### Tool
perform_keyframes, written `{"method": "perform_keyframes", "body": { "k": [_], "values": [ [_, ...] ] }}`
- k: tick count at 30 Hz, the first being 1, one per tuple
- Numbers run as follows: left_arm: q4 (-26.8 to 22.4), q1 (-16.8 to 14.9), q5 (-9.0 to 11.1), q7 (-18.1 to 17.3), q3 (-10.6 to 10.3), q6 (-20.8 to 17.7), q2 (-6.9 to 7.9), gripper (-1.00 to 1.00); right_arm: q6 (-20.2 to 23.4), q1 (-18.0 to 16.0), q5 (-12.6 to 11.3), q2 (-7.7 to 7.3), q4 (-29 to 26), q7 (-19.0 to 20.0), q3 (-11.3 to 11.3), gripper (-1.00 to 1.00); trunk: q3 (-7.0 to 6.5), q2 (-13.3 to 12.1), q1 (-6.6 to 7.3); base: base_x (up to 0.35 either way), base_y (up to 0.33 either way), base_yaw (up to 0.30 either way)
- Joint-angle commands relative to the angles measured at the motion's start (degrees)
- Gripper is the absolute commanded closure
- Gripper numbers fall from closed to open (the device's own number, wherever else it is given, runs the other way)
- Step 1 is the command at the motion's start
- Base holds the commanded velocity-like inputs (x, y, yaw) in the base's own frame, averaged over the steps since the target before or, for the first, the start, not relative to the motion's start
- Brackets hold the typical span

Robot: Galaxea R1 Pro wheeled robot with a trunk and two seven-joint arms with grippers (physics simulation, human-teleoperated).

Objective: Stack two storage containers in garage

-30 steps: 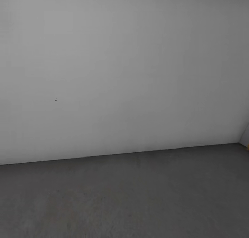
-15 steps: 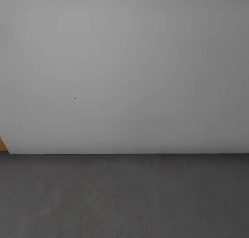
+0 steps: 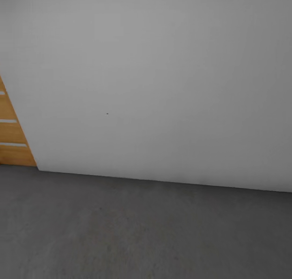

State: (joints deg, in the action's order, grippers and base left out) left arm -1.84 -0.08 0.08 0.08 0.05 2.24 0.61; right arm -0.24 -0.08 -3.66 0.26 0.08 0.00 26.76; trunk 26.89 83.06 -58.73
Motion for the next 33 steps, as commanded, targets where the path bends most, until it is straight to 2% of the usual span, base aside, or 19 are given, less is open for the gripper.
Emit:
{"method": "perform_keyframes", "body": {
  "k": [1, 33],
  "values": [
    [0.0, 0.0, 0.0, 0.0, 0.0, 0.1, 0.00, -1.00, 0.0, 0.0, -0.4, 0.00, 0.0, 0.0, 0.4, -1.00, 0.04, 0.0, 0.00, 0.000, 0.000, 0.275],
    [0.0, 0.0, 0.0, 0.0, 0.0, 0.1, 0.00, -1.00, 0.0, 0.0, -0.4, 0.00, 0.0, 0.0, 0.4, -1.00, 0.04, 0.0, 0.00, 0.000, 0.000, 0.275]
  ]
}}
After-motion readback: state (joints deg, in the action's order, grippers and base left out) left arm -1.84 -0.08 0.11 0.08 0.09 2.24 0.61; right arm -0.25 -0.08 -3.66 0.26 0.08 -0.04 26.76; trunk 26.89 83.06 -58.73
